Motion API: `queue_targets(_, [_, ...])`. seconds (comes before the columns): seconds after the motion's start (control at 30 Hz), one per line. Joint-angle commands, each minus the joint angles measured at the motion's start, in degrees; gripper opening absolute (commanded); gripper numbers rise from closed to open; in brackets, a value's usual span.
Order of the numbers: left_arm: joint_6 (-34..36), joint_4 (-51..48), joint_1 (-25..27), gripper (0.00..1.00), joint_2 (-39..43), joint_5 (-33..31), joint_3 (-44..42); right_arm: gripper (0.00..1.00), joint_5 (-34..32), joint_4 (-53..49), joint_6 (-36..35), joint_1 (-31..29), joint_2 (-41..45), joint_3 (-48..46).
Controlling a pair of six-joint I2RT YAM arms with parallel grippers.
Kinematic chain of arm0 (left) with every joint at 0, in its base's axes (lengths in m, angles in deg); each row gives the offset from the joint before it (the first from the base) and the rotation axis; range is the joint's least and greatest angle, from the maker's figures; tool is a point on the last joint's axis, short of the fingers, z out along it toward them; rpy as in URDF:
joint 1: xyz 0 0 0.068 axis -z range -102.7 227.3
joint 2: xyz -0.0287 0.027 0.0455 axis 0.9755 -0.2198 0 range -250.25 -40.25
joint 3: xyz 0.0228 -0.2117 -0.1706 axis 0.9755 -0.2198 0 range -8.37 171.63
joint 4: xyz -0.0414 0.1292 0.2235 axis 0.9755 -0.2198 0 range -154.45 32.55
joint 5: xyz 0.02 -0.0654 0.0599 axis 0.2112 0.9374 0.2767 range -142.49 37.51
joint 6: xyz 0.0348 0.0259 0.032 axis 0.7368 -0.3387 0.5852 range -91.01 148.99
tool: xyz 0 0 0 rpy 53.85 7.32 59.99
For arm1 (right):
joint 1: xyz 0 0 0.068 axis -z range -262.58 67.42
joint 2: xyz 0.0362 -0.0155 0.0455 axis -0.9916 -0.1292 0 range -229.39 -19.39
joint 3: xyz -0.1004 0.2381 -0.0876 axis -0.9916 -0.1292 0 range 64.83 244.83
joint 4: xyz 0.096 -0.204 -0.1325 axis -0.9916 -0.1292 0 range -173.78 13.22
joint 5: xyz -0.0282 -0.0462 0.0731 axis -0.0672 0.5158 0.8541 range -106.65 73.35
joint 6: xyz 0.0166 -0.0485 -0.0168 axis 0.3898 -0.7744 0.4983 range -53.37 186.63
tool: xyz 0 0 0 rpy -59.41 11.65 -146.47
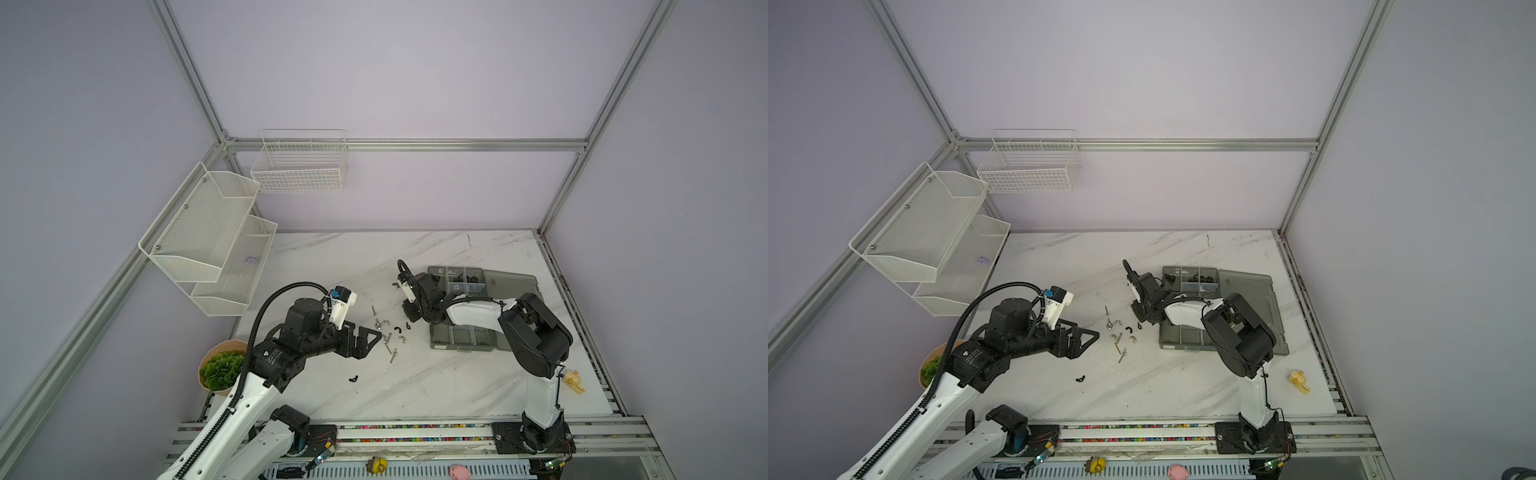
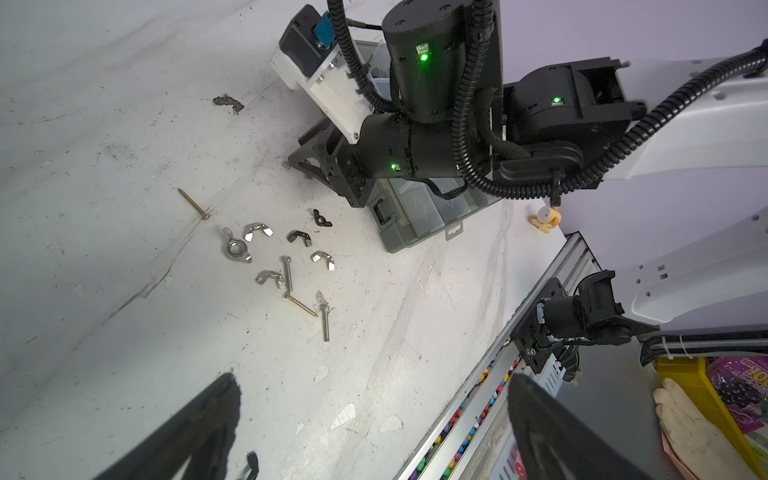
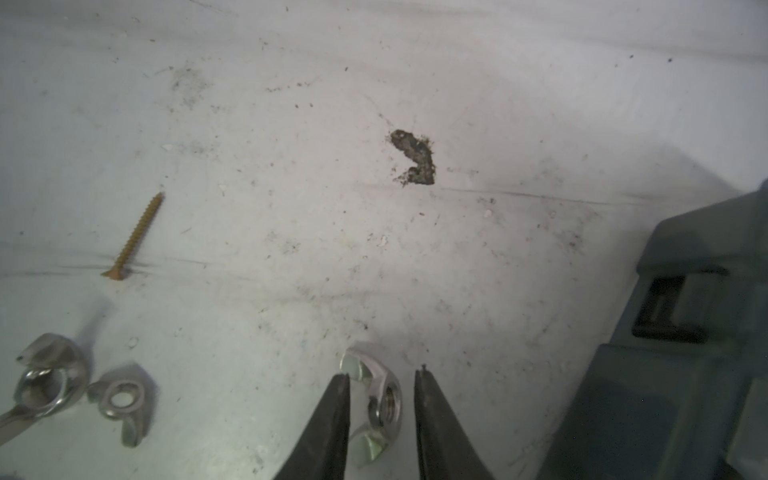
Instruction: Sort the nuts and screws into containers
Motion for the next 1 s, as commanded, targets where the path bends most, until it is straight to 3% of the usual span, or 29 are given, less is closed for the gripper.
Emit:
queue_targets(0.0, [0.08,0.83,0.34,1.00,0.24,-0.16,-1.81,0.29,-2.72,-1.96,-1.05,-0.40,-1.15,1.34])
queue_targets(0.4, [0.13,0.74,0.34,1.00,0.25,-0.27,-1.68,0.26,-3.50,-4.04,-1.49,-1.20,-2.95,2.87])
queue_targets(0.57, [0.08,0.74,0.34,1.00,0.82,-0.54,-1.74,0.13,-3.13,-3.84,-1.33,-1.24,-2.53,2.87])
queue_targets(0.8, [0.01,0.74,0.34,1.00,0.73,-0.30,-1.77,0.08,-0.36,2.04,0.02,-1.29,3.44,-1.27])
queue_targets(0.97, [0.03,0.74,0.34,1.00,0.89,-0.39,-1.77,0.08,-6.59,8.42,3.05,-0.48,10.44,-6.73])
